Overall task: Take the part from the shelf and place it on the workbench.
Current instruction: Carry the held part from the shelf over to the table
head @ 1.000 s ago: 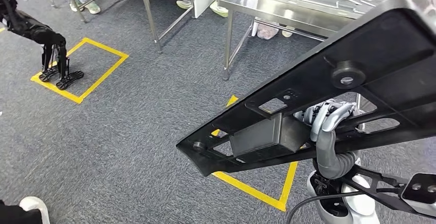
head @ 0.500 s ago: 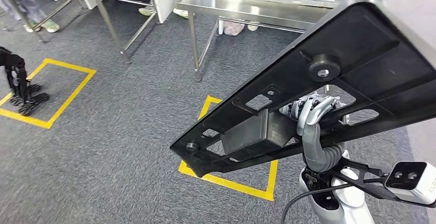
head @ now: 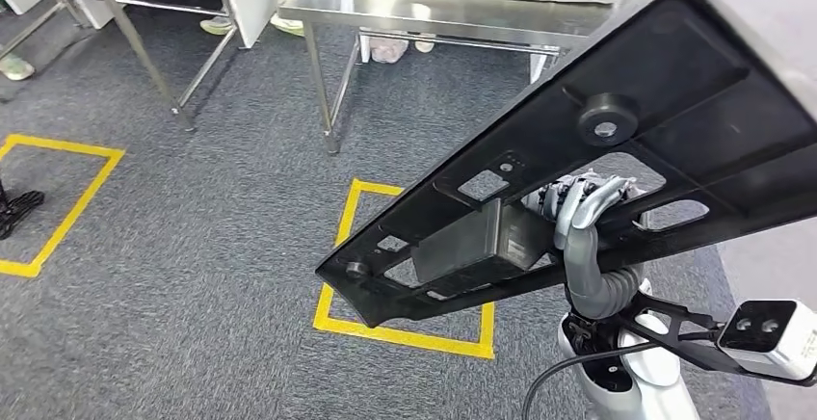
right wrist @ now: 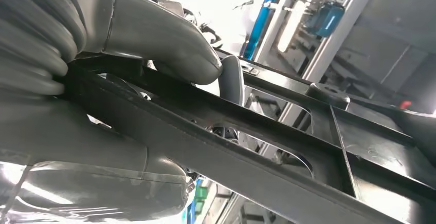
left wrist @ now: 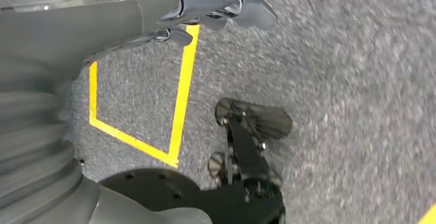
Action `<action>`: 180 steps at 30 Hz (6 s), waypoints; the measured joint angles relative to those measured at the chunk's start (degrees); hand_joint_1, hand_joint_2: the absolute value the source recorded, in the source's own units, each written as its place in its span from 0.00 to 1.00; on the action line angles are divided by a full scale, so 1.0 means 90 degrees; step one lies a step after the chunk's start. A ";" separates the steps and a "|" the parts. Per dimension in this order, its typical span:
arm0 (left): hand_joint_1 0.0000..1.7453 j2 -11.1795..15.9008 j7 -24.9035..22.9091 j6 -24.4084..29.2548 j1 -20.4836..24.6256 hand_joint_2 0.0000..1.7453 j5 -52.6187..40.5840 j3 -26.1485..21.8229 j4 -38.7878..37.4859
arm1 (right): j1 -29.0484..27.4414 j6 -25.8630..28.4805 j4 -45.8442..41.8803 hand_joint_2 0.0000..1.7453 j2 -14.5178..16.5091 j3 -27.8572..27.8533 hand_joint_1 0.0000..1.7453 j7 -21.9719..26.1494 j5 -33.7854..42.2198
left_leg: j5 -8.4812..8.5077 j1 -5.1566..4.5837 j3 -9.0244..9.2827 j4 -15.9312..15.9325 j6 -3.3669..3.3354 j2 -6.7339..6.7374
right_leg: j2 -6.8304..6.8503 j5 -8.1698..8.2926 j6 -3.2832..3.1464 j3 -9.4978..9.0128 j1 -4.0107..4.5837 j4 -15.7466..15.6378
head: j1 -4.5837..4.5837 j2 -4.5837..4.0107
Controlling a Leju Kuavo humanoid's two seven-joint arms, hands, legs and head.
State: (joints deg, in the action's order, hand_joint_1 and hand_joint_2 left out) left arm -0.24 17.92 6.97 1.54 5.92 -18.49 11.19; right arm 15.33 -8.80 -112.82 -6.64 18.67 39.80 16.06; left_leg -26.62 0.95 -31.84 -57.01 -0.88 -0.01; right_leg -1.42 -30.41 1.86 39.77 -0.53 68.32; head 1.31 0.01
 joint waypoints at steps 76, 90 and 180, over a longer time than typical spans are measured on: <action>0.00 0.0017 0.0180 -0.0248 -0.0039 1.00 -0.0163 -0.0070 0.0000 | 0.0037 0.0410 0.0051 1.00 -0.0007 0.0198 1.00 0.0000 -0.0254 | -0.0644 -0.0032 -0.0864 -0.1707 0.0251 0.0021 | 0.0126 0.0455 -0.0404 -0.0807 0.0060 -0.1242 | -0.0136 0.0000; 0.00 0.0046 0.0185 -0.0250 -0.0027 1.00 -0.0216 -0.0138 0.0000 | 0.0084 0.0520 0.0150 1.00 -0.0140 0.0332 1.00 -0.0274 -0.0016 | 0.0033 -0.0037 -0.0066 0.0016 -0.0067 0.0010 | 0.0122 -0.0456 -0.0034 0.0091 0.0012 0.0678 | -0.0111 0.0000; 0.00 -0.0025 0.0168 -0.0327 -0.0048 1.00 -0.0471 -0.0313 0.0000 | 0.0118 -0.0151 0.0130 1.00 -0.0365 0.0101 1.00 -0.0066 -0.0585 | -0.0087 -0.0029 -0.0042 -0.0177 -0.0111 -0.0004 | 0.0146 -0.0135 0.0060 -0.0770 -0.0035 -0.0355 | -0.0227 0.0001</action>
State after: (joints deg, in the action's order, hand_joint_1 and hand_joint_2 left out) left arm -0.46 19.43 4.03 1.11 1.68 -21.31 11.19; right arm 16.39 -10.16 -111.65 -9.93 19.58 39.21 10.80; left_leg -27.39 0.69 -32.22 -58.60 -1.88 -0.04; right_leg -0.10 -31.63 2.40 32.84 -0.85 65.13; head -0.74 0.01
